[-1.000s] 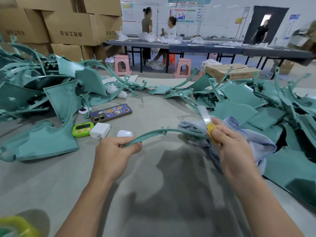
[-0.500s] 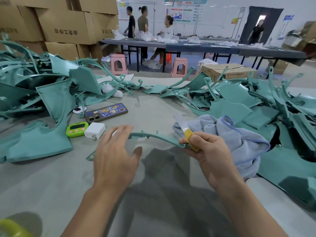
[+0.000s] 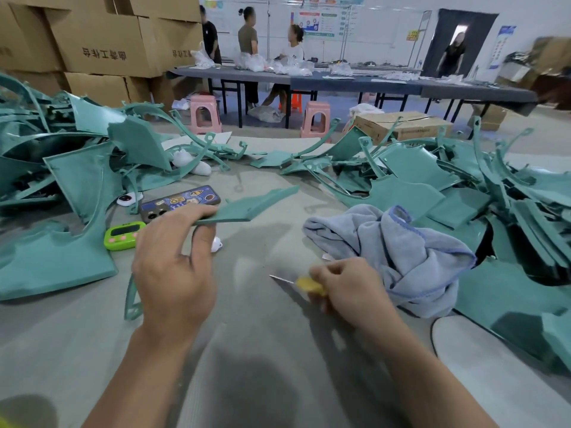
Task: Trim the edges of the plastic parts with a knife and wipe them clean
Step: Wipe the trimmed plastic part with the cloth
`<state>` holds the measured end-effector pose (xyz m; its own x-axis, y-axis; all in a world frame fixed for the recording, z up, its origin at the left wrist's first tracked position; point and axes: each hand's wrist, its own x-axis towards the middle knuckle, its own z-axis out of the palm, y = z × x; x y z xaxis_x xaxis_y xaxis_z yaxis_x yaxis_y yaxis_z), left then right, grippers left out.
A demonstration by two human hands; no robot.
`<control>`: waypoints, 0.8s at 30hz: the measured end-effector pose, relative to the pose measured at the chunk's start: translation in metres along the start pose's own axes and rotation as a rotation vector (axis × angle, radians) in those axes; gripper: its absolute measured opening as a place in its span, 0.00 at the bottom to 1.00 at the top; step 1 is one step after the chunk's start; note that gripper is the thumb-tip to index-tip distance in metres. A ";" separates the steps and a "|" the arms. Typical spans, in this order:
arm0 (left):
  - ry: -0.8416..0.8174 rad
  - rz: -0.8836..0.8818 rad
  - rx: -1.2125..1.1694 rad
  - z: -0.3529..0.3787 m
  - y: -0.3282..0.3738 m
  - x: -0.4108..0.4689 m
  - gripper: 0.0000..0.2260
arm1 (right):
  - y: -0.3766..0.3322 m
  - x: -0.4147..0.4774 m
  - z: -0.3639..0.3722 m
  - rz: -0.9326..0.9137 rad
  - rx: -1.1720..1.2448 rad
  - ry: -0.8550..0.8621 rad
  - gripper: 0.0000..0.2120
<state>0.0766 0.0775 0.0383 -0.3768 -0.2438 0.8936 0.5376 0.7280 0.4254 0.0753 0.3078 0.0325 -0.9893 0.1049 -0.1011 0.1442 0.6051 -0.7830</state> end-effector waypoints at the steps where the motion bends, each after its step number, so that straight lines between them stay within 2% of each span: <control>1: -0.010 0.012 -0.043 0.001 0.001 0.000 0.09 | -0.001 0.000 0.004 -0.041 -0.149 0.076 0.16; 2: -0.026 0.029 -0.069 0.003 0.003 -0.001 0.09 | -0.003 0.001 0.004 -0.084 -0.215 0.188 0.15; 5: -0.068 0.119 -0.086 0.010 0.009 -0.001 0.09 | -0.003 0.003 -0.006 -0.242 -0.124 0.475 0.07; 8: -0.096 0.211 -0.102 0.019 0.019 0.013 0.10 | -0.002 0.021 -0.019 -0.368 -0.162 0.547 0.18; 9: -0.107 0.220 -0.107 0.024 0.024 0.019 0.11 | -0.003 0.030 -0.023 -0.390 -0.266 0.522 0.23; 11: -0.132 0.185 -0.130 0.034 0.034 0.029 0.12 | -0.002 0.050 -0.031 -0.328 -0.558 0.351 0.31; 13: -0.147 0.026 -0.192 0.042 0.043 0.038 0.15 | 0.000 0.065 -0.036 -0.175 -0.785 0.144 0.36; 14: -0.151 -0.092 -0.227 0.045 0.047 0.042 0.16 | 0.000 0.072 -0.038 -0.123 -0.868 0.067 0.35; 16: -0.158 -0.295 -0.284 0.051 0.051 0.050 0.18 | -0.005 0.079 -0.044 -0.098 -0.988 -0.001 0.24; 18: -0.120 -0.425 -0.373 0.056 0.047 0.056 0.19 | -0.017 0.079 -0.056 -0.125 -0.920 0.069 0.08; 19: -0.096 -0.474 -0.387 0.057 0.046 0.059 0.18 | -0.020 0.080 -0.064 -0.153 -0.813 0.154 0.05; 22: -0.111 -0.673 -0.311 0.058 0.035 0.053 0.17 | -0.032 0.066 -0.085 -0.329 -0.403 0.522 0.05; 23: -0.149 -0.777 -0.336 0.059 0.030 0.046 0.17 | -0.038 0.058 -0.087 -0.387 -0.303 0.567 0.09; 24: -0.184 -0.890 -0.424 0.061 0.027 0.037 0.16 | -0.046 0.049 -0.086 -0.433 -0.243 0.532 0.15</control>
<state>0.0315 0.1273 0.0737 -0.8644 -0.4592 0.2049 0.2146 0.0317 0.9762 0.0221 0.3529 0.1162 -0.8234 0.1482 0.5477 -0.1966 0.8310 -0.5204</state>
